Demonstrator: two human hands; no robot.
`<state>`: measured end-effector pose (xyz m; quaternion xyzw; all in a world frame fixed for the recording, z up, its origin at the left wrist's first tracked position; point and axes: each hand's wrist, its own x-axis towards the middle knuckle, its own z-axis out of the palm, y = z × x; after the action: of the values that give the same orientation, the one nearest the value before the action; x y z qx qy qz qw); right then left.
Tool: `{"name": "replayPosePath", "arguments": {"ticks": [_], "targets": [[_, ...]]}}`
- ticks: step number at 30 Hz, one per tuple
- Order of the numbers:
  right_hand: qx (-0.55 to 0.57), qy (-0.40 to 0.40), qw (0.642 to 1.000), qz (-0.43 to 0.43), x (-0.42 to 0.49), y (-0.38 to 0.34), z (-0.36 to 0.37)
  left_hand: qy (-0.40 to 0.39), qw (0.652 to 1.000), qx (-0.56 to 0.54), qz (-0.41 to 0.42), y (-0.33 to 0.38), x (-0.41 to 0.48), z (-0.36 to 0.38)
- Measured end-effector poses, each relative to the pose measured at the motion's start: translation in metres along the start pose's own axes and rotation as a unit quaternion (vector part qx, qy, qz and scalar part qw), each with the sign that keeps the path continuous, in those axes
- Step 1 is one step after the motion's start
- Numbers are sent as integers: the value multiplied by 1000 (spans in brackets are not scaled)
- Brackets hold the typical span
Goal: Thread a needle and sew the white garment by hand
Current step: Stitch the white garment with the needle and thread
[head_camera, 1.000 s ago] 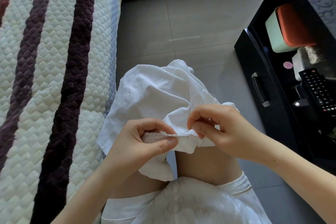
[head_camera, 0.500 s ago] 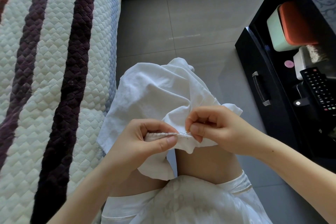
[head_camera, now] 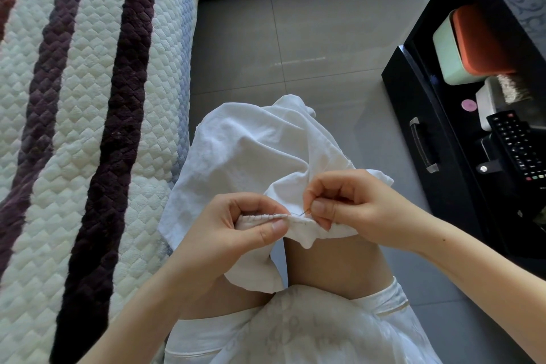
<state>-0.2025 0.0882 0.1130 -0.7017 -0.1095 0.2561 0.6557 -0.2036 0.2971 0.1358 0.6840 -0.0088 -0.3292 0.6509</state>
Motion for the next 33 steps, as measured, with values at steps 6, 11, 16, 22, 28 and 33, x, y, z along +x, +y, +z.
{"name": "replayPosePath", "arguments": {"ticks": [6, 11, 16, 22, 28, 33], "targets": [[26, -7, 1000, 1, 0, 0, 0, 3, 1000, 1, -6, 2, 0, 2], [44, -10, 999, -6, 1, 1, 2, 18, 1000, 3, -7, 2, 1, 5], [26, -18, 999, -14, 0, 0, 4, 3, 1000, 14, 14, 1, 2, 6], [-223, 87, 964, -113, -2, 7, -7, -5, 999, -36, 6, 2, 2, 6], [-195, 82, 971, -112, -2, 8, 0, 5, 1000, -15, 13, 1, 3, 9], [-258, 89, 951, -141, 2, 14, 0, 37, 999, -3, 21, 2, 2, 11]]}}
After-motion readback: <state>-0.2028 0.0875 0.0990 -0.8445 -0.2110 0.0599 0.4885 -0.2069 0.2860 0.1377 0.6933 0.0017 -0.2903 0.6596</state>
